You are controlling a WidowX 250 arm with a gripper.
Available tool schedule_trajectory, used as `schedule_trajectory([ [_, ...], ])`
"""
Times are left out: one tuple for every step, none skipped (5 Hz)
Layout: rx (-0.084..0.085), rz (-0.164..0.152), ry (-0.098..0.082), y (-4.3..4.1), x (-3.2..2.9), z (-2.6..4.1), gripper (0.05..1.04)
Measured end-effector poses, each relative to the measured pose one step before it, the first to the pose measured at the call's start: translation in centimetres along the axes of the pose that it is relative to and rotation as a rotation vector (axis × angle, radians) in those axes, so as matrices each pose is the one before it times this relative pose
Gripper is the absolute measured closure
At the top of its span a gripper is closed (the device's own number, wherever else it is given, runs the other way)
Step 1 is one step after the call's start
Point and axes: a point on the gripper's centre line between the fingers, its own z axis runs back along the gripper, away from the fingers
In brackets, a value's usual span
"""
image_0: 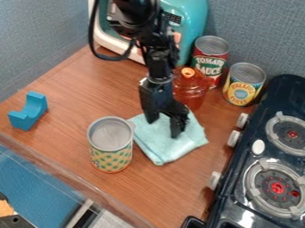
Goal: Move the cloth to the right side of the table
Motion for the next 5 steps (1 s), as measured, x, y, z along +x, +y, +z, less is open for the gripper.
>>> schedule_trajectory([
  [0.0049,-0.0315,-0.0068,1.471,-0.189,-0.296,0.082],
  [0.003,-0.0105,-0.0079,0.554,-0.074,-0.037,0.082],
  [-0.0046,0.0018,-0.0108,0.249,0.325,0.164,0.083],
  [-0.015,0.0109,-0.0779,0.323,1.132,1.126,0.083],
  [-0.0305,-0.0033,0.0663,0.222,-0.55,4.336,0.083],
])
